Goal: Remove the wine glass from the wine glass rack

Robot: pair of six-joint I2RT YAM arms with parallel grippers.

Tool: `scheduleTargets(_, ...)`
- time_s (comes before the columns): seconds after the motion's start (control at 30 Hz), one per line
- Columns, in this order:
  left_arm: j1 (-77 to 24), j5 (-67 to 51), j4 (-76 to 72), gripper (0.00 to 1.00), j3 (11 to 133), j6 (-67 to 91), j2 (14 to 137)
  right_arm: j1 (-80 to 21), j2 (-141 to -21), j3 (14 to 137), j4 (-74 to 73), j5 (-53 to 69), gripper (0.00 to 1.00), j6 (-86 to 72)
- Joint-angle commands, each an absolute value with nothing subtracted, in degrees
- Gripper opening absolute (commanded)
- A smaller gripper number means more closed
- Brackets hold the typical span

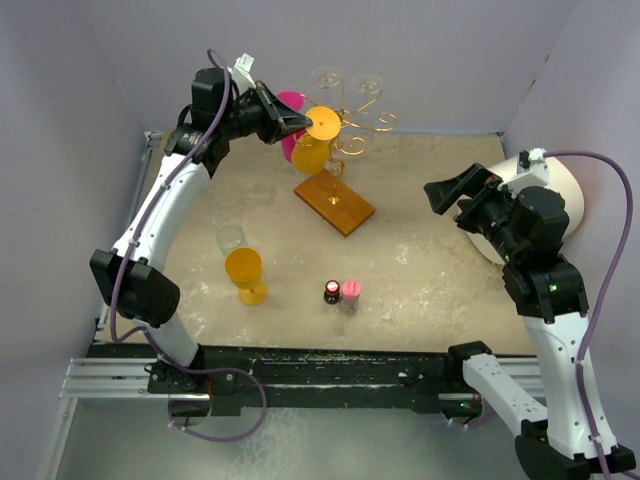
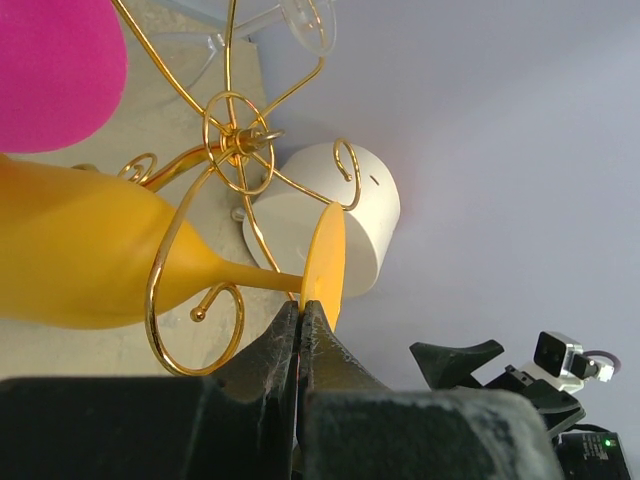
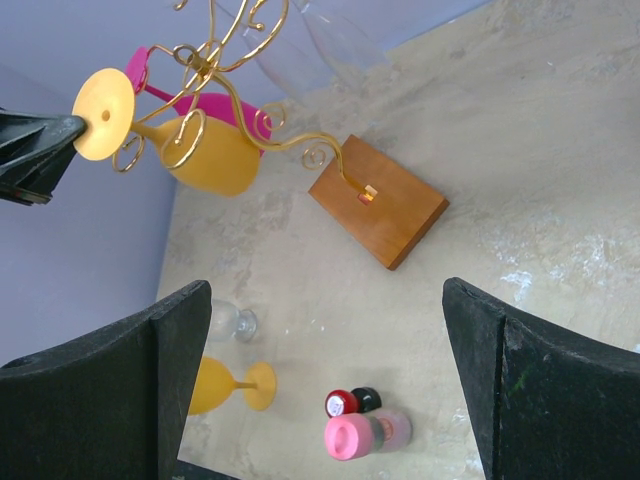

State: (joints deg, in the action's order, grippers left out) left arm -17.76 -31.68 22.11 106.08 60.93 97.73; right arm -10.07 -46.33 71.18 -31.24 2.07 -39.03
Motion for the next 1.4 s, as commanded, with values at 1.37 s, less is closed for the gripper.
scheduleTargets(1.37, -18.9, -50.4, -44.1, 0.00, 61.6, 99.7, 58.5, -10.1, -48.5, 44.6, 42.4, 54.7, 1.00, -65.3)
